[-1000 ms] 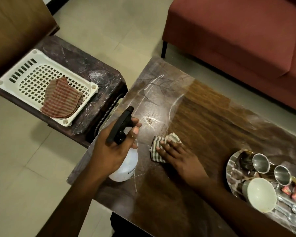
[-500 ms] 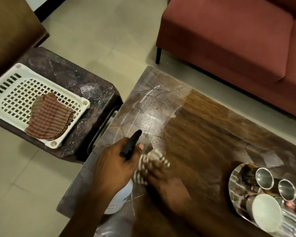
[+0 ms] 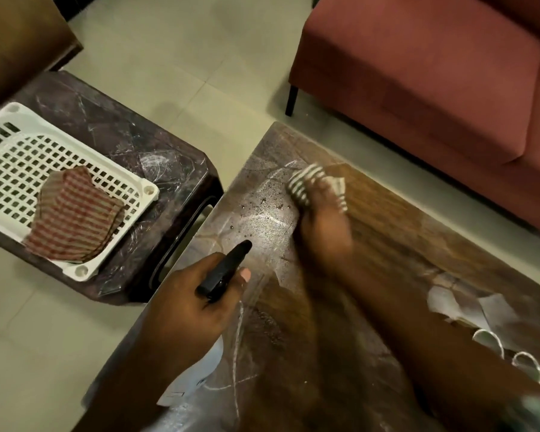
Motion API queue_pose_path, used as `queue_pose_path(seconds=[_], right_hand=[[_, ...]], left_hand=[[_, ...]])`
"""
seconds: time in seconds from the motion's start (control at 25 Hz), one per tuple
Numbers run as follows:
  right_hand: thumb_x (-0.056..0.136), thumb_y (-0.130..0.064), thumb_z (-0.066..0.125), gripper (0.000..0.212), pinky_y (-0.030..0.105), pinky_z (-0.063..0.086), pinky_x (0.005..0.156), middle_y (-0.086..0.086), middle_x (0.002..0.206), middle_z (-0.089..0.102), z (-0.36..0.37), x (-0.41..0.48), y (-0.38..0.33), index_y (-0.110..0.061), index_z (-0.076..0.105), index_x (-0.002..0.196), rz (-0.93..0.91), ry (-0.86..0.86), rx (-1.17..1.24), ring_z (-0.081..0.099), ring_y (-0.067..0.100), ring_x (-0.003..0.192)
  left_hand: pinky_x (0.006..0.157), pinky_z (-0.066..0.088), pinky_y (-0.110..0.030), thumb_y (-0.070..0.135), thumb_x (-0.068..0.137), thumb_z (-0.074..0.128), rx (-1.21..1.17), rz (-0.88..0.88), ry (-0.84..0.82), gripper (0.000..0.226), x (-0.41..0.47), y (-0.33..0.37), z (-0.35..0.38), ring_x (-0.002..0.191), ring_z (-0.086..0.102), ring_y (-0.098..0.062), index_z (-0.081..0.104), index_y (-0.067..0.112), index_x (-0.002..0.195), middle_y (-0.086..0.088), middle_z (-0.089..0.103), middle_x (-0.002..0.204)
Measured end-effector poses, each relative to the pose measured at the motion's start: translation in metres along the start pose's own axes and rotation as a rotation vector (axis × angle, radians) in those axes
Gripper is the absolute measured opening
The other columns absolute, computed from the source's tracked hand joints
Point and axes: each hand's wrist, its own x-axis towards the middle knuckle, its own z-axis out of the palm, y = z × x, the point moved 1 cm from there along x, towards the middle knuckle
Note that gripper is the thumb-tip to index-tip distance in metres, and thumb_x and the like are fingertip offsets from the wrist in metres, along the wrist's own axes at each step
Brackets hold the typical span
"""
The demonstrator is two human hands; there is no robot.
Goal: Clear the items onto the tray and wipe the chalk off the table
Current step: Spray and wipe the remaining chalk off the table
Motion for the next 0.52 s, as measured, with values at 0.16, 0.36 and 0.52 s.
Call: queue_pose_path(seconds=[0.16, 0.36, 0.52], right_hand=[[0.103, -0.024, 0.057, 0.041, 0.048, 0.038, 0.122, 0.009, 0.153, 0.058, 0.038, -0.159, -0.031, -0.018, 0.064, 0.143, -1.013, -0.508, -0.112, 0.045, 0.028, 0.149], [0.108, -0.019, 0.052, 0.046, 0.051, 0.048, 0.116, 0.015, 0.162, 0.048, -0.003, 0.027, 0.003, -0.015, 0.050, 0.153, -0.449, -0.150, -0.094, 0.053, 0.035, 0.142], [0.104, -0.008, 0.049, 0.064, 0.057, 0.031, 0.127, 0.008, 0.174, 0.028, 0.000, 0.097, -0.003, -0.024, 0.034, 0.165, -0.002, -0.019, -0.046, 0.029, 0.034, 0.159]], left_hand=[[0.059, 0.056, -0.036, 0.047, 0.095, 0.070, 0.000, 0.027, -0.007, 0.017, 0.005, 0.004, -0.003, 0.058, 0.068, -0.016, 0.071, 0.030, 0.090, 0.001, 0.066, 0.062], [0.067, 0.062, -0.050, 0.061, 0.092, 0.069, -0.045, -0.032, -0.012, 0.034, 0.007, 0.005, -0.011, 0.060, 0.070, -0.024, 0.072, 0.027, 0.090, -0.010, 0.066, 0.068], [0.071, 0.060, -0.059, 0.075, 0.079, 0.058, -0.050, -0.072, 0.024, 0.046, 0.004, 0.002, -0.020, 0.065, 0.071, -0.026, 0.072, 0.034, 0.096, -0.012, 0.068, 0.072]])
